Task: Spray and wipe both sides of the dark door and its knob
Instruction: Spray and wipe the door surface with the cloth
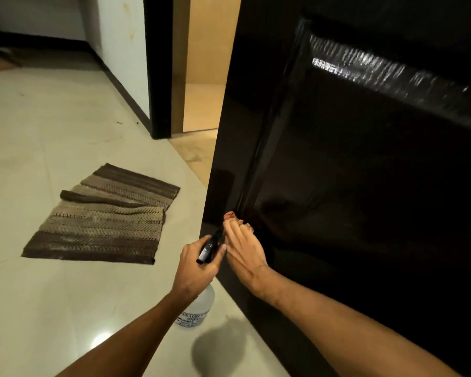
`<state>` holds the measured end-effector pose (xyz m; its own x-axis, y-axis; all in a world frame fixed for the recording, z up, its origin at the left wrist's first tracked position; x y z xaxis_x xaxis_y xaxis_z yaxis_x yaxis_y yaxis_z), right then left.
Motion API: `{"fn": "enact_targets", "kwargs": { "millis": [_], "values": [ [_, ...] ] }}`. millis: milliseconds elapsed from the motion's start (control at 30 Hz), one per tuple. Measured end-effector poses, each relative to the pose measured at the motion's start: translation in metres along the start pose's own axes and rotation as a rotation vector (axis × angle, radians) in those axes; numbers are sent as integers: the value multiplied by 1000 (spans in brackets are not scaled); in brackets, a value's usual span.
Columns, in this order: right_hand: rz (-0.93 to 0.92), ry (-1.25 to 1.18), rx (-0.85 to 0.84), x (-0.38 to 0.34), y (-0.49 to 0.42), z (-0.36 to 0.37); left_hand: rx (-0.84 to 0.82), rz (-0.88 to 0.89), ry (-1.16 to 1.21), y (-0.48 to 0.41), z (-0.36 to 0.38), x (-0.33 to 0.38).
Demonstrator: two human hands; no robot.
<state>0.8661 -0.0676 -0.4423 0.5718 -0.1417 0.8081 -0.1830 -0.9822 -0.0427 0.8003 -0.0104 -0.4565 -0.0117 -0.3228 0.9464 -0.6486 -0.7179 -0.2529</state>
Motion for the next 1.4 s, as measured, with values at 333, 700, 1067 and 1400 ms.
{"fn": "enact_targets", "kwargs": {
  "millis": [333,700,1067,1400],
  "values": [
    [303,-99,158,165,12,-117,88,150,41,-19,-53,116],
    [670,-44,382,360,74,-258,48,259,235,-43,-77,289],
    [578,-1,220,425,15,-299,11,289,244,-104,-123,403],
    [299,17,16,443,-49,-317,35,189,237,-149,-173,453]
  ]
}}
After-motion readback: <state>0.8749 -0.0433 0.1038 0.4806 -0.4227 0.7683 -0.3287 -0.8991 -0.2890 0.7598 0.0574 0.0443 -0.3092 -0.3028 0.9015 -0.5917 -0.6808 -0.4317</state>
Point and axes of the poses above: each hand's wrist, its own y-axis away from the middle knuckle, its own z-axis out of the palm, x = y × z, the point moved 10 cm from there along -y, towards the middle knuckle, and after that the axes turned 6 degrees about x, right-handed, at the moved point
